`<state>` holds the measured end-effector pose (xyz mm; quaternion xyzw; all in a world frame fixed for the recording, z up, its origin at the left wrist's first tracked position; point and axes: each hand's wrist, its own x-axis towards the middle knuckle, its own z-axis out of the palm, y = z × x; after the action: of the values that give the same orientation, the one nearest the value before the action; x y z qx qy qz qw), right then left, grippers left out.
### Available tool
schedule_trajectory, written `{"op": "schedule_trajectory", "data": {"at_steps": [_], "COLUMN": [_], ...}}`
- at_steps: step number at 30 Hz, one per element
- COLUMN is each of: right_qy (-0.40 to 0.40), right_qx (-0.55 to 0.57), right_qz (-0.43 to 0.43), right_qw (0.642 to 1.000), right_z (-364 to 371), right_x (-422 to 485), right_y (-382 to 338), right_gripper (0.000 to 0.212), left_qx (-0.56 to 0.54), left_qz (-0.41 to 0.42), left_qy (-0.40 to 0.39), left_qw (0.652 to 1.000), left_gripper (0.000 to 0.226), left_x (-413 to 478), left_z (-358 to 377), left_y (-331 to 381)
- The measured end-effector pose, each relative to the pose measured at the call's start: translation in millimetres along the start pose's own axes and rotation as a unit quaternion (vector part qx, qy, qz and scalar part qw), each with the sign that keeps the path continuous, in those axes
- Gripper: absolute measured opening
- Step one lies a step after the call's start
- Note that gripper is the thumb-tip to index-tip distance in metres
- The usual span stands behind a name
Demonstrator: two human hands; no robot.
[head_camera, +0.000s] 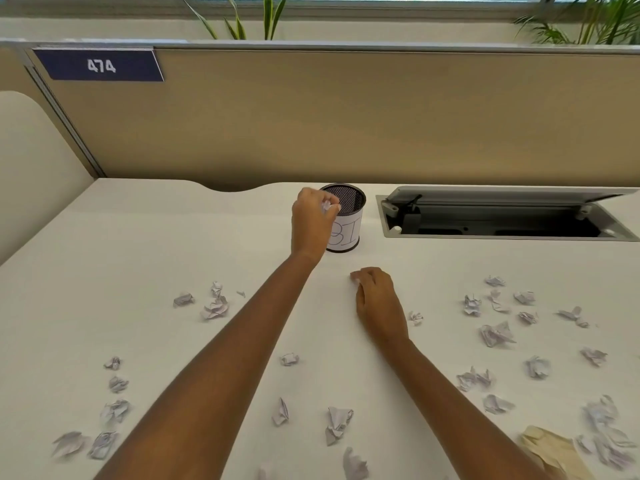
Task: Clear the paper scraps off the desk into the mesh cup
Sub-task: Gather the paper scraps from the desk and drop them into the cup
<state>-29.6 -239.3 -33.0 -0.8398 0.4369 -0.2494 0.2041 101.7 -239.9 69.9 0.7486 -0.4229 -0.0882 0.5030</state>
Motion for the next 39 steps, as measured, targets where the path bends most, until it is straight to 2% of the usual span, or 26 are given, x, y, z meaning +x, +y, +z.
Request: {"op": "schedule_trajectory", "data": {"at_steps": [5,8,10,16,22,25,28,31,35,39], "right_qy": [-0.001,0.0,0.001,0.0,-0.006,-0.004,-0.016,-0.053,-0.15,-0.256], "right_qx": [-0.023,-0.027,-0.028,-0.021,-0.007,0.021,0.06,0.081,0.053,0.037], "right_qz": [-0.007,-0.008,-0.01,-0.007,-0.006,0.002,0.015,0.013,-0.042,-0.076], "right_qw": [1.0,1.0,1.0,1.0,1.0,1.0,0.998,0.995,0.986,0.963], "right_z": [-1,-2,-3,-4,-4,0,7,15,29,45], "right_x": [-1,-1,-1,-3,-8,-17,-26,-28,-16,1], "right_y": [-1,-2,-2,-4,-9,-18,-33,-56,-93,-135], "right_gripper": [0.031,0.031,0.031,0.029,0.028,0.027,0.027,0.031,0.041,0.052], "left_qx": [0.02,0.022,0.038,0.079,0.194,0.213,0.253,0.321,0.347,0.242], "left_qz": [0.003,-0.004,0.023,0.093,0.083,0.08,0.044,-0.049,-0.172,-0.207], "left_qy": [-0.038,-0.077,-0.1,-0.057,-0.108,-0.091,-0.029,0.008,-0.029,-0.08], "left_qw": [0.999,0.997,0.994,0.991,0.971,0.97,0.966,0.946,0.921,0.945], "left_gripper": [0.015,0.026,0.034,0.043,0.039,0.039,0.041,0.052,0.074,0.077], "left_x": [22,25,22,-14,-73,-92,-96,-92,-87,-83], "left_z": [19,25,25,10,-15,-37,-64,-91,-113,-121], "left_y": [11,8,6,-9,-57,-74,-85,-96,-107,-116]}}
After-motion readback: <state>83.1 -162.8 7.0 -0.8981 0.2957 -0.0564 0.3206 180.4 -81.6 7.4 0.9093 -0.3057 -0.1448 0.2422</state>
